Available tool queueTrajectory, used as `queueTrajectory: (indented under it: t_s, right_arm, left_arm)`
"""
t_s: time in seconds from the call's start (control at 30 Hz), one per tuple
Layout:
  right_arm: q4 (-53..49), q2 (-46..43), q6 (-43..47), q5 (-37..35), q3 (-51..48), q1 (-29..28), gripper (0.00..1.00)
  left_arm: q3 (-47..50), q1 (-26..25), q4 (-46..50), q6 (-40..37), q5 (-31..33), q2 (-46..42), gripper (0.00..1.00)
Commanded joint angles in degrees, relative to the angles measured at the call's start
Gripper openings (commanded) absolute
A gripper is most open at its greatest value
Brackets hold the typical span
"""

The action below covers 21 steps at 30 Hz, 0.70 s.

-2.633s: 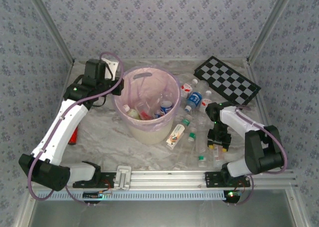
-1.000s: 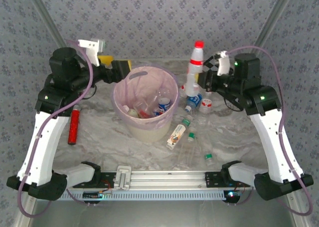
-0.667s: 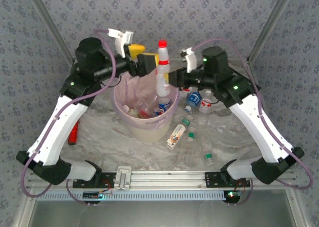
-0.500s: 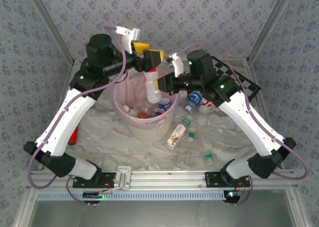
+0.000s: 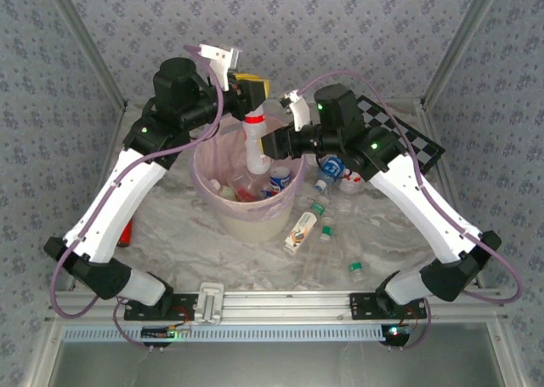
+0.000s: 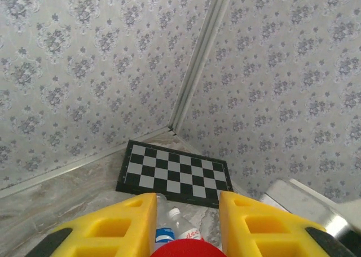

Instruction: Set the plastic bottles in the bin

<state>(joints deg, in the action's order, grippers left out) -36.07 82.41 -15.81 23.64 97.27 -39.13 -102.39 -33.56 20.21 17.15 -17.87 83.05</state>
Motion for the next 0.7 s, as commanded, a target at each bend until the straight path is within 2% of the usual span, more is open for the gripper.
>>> queueTrajectory:
  t_s: [0.0,0.07,0.13,0.17,0.3,0.47,0.57,0.67]
  right_arm:
    - [-4.5,-0.8,2.5,-4.3,4.5,0.6,0.68]
    - [-6.8,-3.1,2.6,-7.4,4.3,2.0,0.81]
    - [-8.5,-6.0,1.6,-8.3,2.7,4.1,0.84]
    - [-9.0,-8.0,1.0,-9.4,1.2,5.7,0.84]
    - [-10.9,-14.6,-1.1,-10.7,-4.4,12.6,0.85]
    - [-10.6,-22.7,-4.4,-7.1,-12.7,22.3,0.84]
    - [-11.6,-24.7,-4.9,-4.8,-14.9,25.9,0.84]
    - [-13.3,-25.2,-4.7,-3.8,-15.6,28.0,0.84]
  left_arm:
    - [-0.8,-0.3,0.1,-2.7,2.6,-1.7,0.11]
    - [0.2,-0.3,-0.9,-3.9,4.1,-1.7,0.07]
    - [2.5,-0.4,-3.6,-4.2,4.7,-1.7,0.03]
    - [4.2,-0.3,-5.7,-4.0,4.8,-1.8,0.00]
    - [11.8,-1.0,-16.3,-3.4,5.4,-2.5,0.00]
    - [21.0,-2.0,-30.5,-2.4,7.3,-2.2,0.00]
    - [23.9,-2.7,-33.8,-2.0,7.5,-1.3,0.00]
    - [27.2,-4.0,-33.1,-2.8,9.7,-1.5,0.00]
